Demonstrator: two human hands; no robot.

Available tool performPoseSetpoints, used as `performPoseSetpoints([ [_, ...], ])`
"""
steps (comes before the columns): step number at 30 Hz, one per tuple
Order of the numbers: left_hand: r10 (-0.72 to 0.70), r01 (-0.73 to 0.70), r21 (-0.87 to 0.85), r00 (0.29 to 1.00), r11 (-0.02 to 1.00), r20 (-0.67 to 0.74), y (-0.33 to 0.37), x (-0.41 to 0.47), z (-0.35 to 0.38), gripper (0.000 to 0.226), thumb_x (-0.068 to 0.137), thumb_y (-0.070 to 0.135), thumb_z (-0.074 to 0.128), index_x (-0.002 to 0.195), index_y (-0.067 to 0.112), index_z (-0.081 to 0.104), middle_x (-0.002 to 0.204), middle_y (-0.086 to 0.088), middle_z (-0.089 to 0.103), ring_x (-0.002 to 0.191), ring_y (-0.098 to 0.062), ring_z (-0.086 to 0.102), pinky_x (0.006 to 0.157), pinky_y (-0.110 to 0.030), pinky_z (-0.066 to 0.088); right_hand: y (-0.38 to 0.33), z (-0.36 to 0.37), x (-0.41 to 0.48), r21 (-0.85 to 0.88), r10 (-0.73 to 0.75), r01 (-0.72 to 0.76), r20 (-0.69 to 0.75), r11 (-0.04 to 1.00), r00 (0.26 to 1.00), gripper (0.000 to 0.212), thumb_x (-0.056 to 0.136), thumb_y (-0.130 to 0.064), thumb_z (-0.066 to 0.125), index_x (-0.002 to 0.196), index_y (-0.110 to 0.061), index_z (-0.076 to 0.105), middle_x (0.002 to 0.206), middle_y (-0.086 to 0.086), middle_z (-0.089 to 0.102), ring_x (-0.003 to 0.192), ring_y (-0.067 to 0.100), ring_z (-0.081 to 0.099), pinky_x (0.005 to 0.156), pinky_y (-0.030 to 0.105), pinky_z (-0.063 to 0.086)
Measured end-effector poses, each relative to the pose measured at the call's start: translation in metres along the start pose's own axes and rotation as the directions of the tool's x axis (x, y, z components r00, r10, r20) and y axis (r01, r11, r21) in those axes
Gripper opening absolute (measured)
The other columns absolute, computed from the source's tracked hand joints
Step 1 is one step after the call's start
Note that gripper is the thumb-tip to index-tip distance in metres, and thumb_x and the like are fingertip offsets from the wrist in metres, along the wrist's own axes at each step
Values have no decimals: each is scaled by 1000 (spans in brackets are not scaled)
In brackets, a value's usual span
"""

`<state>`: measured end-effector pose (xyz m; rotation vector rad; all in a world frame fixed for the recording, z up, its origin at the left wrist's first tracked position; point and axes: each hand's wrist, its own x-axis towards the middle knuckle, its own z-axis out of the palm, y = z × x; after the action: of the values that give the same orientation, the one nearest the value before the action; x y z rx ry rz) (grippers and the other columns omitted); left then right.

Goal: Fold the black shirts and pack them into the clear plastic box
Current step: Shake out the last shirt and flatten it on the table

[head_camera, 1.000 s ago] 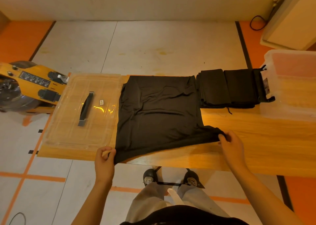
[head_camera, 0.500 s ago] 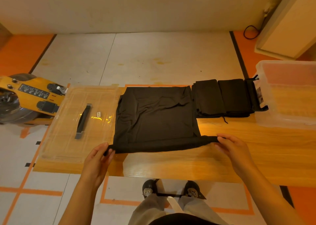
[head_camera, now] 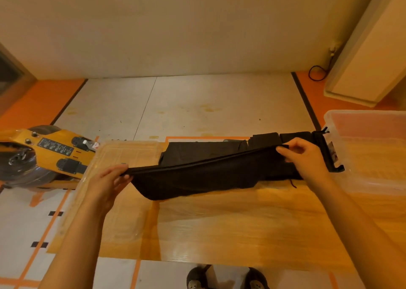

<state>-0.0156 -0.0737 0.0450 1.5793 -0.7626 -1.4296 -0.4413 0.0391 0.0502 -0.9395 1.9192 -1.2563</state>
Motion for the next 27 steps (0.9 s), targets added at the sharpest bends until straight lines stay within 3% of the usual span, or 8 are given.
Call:
performPoseSetpoints([
  [4, 140, -146, 37, 981, 989, 132, 60, 27, 16, 29, 88, -6, 59, 108, 13, 65, 116, -13, 61, 106, -23, 65, 81, -27, 58, -48, 3, 40, 39, -101, 103, -41, 994, 994, 27, 84, -16, 71, 67, -14, 50, 70, 3, 52, 60, 6, 53, 60, 17, 43],
  [7, 283, -304, 140, 947, 942, 153, 109, 43, 36, 31, 89, -7, 57, 106, 16, 67, 119, -14, 60, 114, -24, 60, 88, -30, 52, -86, 8, 71, 54, -170, 176, -96, 983, 981, 34, 84, -16, 73, 64, -15, 45, 62, 2, 47, 43, 0, 47, 43, 9, 38],
  [12, 548, -562, 205, 827, 801, 125, 196, 51, 81, 26, 94, 5, 58, 119, -1, 62, 92, -5, 66, 86, -17, 65, 88, -28, 52, -150, 11, 120, 124, -236, 263, -193, 957, 952, 36, 84, -19, 73, 67, -17, 41, 68, 0, 45, 59, 13, 49, 44, 13, 43],
  [15, 661, -663, 203, 745, 721, 85, 252, 59, 95, 24, 96, 12, 58, 115, -1, 63, 92, -7, 67, 82, -15, 65, 83, -31, 54, -199, 2, 142, 202, -286, 337, -245, 919, 927, 27, 86, -18, 72, 73, -18, 47, 76, 0, 49, 69, 12, 56, 51, 15, 51],
  [18, 756, -750, 183, 653, 636, 50, 305, 60, 96, 24, 96, 15, 58, 114, 0, 64, 100, -12, 67, 84, -16, 66, 86, -36, 56, -248, -12, 154, 234, -356, 424, -284, 875, 891, 17, 86, -18, 71, 81, -17, 55, 85, 2, 59, 77, 12, 62, 56, 17, 54],
  [21, 820, -813, 172, 570, 556, 44, 343, 56, 89, 17, 96, 16, 58, 106, 5, 65, 89, -4, 67, 79, -12, 66, 82, -35, 57, -286, -25, 150, 226, -421, 501, -322, 835, 848, 13, 87, -19, 71, 82, -18, 58, 86, -1, 62, 79, 9, 64, 59, 17, 53],
  [27, 878, -872, 193, 471, 450, 82, 345, 45, 60, 13, 95, 18, 59, 84, 21, 64, 79, 0, 64, 70, -8, 62, 71, -28, 55, -295, -25, 124, 179, -493, 571, -344, 801, 799, 5, 91, -22, 64, 89, -19, 66, 85, -6, 66, 76, 3, 64, 67, 17, 52],
])
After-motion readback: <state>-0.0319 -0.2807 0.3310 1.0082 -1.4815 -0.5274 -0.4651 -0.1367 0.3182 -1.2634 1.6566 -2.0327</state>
